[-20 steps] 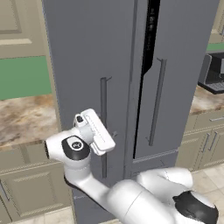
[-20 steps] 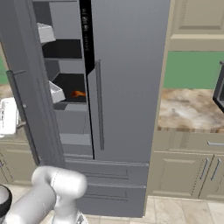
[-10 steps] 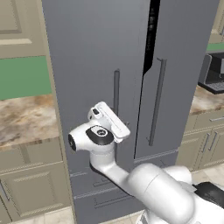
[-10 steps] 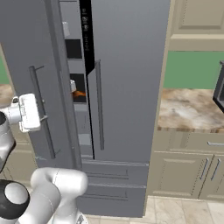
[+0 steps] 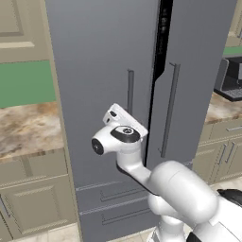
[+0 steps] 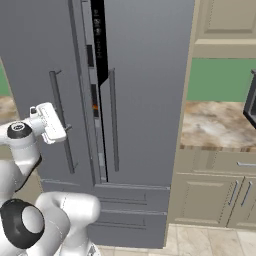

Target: Place the chicken drumstick on the counter behind the older chicken drumstick on the same shelf of the fridge to maintain FIFO order. Close the fridge door when finished.

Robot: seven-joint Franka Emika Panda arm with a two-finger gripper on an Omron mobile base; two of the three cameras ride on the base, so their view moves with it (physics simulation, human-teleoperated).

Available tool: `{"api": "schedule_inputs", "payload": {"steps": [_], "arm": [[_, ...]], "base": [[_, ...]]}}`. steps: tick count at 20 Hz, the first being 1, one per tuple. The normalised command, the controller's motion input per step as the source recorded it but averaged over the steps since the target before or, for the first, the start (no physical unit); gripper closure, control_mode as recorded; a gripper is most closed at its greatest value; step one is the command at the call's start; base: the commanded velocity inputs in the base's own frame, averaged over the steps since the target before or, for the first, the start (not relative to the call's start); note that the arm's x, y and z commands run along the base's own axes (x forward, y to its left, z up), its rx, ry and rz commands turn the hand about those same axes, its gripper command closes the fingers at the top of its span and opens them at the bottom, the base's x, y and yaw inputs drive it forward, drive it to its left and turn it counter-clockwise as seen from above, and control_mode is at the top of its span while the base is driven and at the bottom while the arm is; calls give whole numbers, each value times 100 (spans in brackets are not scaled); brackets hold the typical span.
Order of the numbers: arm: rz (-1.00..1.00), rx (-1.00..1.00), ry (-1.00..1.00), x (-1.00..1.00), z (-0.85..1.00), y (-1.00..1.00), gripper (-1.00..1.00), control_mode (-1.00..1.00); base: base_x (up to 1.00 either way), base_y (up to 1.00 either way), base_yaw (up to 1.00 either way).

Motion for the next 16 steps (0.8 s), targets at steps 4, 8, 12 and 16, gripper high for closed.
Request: {"api": "schedule_inputs", "payload": {"steps": [4,8,12,16], "arm": [[14,4,0,50,30,-33,-100,-100],[13,5,0,55,27,-24,-100,-100],[12,5,0,61,17,-19,-100,-100],[12,6,0,53,9,-14,-100,-100]], "base": [[0,0,0],[0,0,0],[0,0,0],[0,0,0]]}}
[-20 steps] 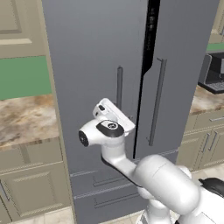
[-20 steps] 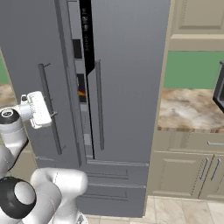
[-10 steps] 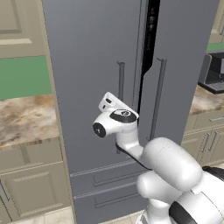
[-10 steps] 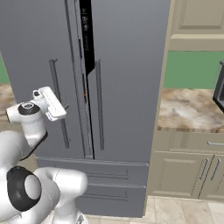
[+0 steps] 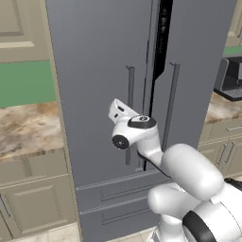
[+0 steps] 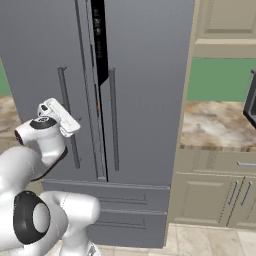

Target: Place the chicken drumstick on the counter behind the older chicken drumstick on the same shelf of the fridge to maintain FIFO order. Close the fridge door when finished.

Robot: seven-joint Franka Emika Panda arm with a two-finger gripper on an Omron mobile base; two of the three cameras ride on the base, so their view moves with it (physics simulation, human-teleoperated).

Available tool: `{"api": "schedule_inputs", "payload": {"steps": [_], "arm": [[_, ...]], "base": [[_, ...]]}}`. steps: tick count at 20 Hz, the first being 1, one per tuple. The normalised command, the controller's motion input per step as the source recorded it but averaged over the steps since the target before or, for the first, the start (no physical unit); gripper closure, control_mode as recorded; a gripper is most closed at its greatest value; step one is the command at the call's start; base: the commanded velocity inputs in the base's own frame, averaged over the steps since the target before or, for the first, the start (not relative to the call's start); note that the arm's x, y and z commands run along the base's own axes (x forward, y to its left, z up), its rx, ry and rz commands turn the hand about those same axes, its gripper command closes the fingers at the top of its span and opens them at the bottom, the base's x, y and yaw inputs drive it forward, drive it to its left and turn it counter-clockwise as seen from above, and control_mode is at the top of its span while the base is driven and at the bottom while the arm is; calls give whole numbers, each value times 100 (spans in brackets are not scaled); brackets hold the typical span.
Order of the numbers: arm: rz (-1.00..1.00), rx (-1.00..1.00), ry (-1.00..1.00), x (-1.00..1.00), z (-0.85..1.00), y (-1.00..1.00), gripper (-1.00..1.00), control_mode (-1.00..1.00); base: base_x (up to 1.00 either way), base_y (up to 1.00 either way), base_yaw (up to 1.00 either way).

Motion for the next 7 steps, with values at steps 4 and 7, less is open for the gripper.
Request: {"api": "schedule_inputs", "payload": {"steps": [4,7], "arm": [[12,5,2,43,9,-15,-100,-100],[11,4,3,39,5,-11,-100,-100]], "base": [[0,0,0],[0,0,0]]}}
